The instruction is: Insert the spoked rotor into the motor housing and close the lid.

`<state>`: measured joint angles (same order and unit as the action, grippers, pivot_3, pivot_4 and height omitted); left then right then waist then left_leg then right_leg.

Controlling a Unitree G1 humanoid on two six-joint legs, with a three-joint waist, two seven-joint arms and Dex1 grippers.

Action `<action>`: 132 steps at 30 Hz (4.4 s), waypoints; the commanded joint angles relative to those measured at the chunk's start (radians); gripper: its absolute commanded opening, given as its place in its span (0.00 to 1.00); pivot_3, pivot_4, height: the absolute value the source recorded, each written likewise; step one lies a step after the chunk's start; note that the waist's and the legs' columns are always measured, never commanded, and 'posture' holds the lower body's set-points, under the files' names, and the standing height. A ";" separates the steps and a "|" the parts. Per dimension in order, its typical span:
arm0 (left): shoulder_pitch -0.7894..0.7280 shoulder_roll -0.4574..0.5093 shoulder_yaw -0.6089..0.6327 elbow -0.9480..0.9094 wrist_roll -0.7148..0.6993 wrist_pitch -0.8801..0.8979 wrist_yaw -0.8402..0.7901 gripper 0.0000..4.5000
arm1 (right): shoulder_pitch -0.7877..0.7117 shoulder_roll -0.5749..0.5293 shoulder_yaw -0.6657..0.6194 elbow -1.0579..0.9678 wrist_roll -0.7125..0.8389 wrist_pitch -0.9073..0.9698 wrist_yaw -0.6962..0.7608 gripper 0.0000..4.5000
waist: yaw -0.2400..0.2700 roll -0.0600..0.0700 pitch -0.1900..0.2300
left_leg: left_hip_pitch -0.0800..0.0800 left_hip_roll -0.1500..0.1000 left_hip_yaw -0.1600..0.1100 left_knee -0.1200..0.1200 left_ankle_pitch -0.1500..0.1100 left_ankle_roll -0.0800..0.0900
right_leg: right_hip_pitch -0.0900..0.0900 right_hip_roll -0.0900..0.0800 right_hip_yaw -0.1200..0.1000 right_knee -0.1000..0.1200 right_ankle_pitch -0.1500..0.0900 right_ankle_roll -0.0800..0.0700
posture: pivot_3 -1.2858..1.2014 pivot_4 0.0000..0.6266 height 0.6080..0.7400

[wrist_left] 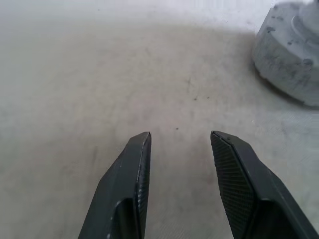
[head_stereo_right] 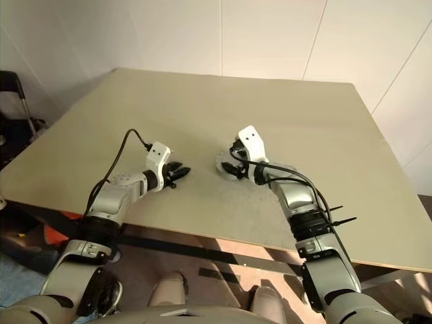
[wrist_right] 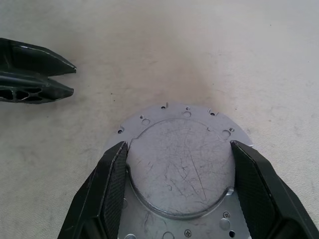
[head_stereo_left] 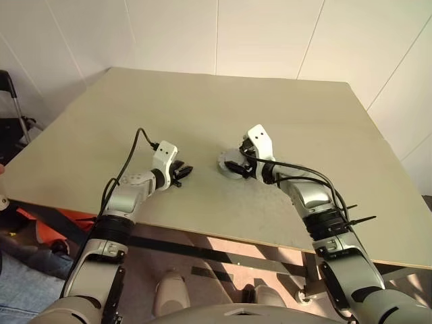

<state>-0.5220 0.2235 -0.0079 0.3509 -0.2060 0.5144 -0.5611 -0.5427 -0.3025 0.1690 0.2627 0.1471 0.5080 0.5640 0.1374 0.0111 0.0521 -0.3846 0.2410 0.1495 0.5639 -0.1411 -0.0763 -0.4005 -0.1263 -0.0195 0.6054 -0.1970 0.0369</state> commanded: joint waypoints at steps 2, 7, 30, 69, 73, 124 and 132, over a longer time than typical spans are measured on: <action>-0.122 -0.070 0.101 0.060 -0.090 0.025 0.060 0.45 | 0.021 -0.033 -0.021 0.042 -0.031 0.029 -0.023 0.70 | 0.001 0.000 0.000 | 0.000 0.000 0.000 0.000 0.000 0.000 | 0.000 0.000 0.000 0.000 -0.001 0.001 | 0.52 0.00 1.00; -0.202 -0.130 0.095 0.200 -0.093 0.002 0.047 0.08 | 0.019 -0.032 -0.021 0.042 -0.033 0.025 -0.025 0.70 | 0.001 -0.001 0.000 | 0.001 -0.001 0.000 0.000 0.000 0.000 | 0.001 0.000 0.000 -0.001 -0.001 0.002 | 0.52 0.00 1.00; -0.372 -0.222 0.051 0.552 -0.038 0.035 -0.028 0.00 | 0.026 -0.025 -0.037 0.023 -0.030 0.026 -0.057 0.70 | 0.012 -0.001 0.000 | 0.003 -0.001 0.000 -0.001 0.000 0.000 | 0.004 0.000 0.000 -0.002 -0.002 0.003 | 0.52 0.00 1.00; -0.365 -0.242 0.050 0.518 -0.038 0.054 -0.134 0.00 | 0.022 -0.051 -0.621 -0.140 0.507 0.773 -0.108 0.99 | 0.018 0.000 0.000 | 0.001 -0.002 0.001 -0.011 0.000 0.001 | 0.012 -0.001 -0.003 -0.020 -0.002 0.002 | 0.52 0.00 1.00; -0.363 -0.241 0.049 0.516 -0.035 0.051 -0.134 0.00 | 0.005 0.023 -0.709 -0.111 0.564 0.875 -0.166 0.99 | 0.017 0.001 -0.001 | 0.001 -0.001 0.001 -0.012 0.000 0.000 | 0.012 -0.001 -0.003 -0.020 -0.002 0.002 | 0.52 0.00 1.00; -0.361 -0.226 0.062 0.503 -0.014 0.034 -0.095 0.00 | -0.128 0.336 -0.655 0.060 0.593 0.821 -0.297 0.58 | -0.039 0.002 -0.002 | 0.007 0.001 0.002 -0.026 0.006 -0.009 | 0.005 0.004 -0.002 -0.018 -0.003 -0.003 | 0.52 0.00 1.00; -0.376 -0.199 0.157 0.505 -0.076 -0.009 -0.068 0.00 | -0.148 0.304 -0.691 0.103 0.591 0.774 -0.308 0.47 | -0.038 0.002 -0.002 | 0.006 0.001 0.002 -0.025 0.006 -0.009 | 0.005 0.003 -0.002 -0.018 -0.003 -0.003 | 0.52 0.00 1.00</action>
<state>-0.8951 0.0169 0.1281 0.8456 -0.2601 0.5070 -0.6379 -0.6443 -0.0068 -0.5305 0.3676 0.7034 1.2953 0.2383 0.0995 0.0130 0.0506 -0.3783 0.2416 0.1513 0.5387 -0.1355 -0.0853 -0.3961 -0.1229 -0.0216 0.5880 -0.1998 0.0339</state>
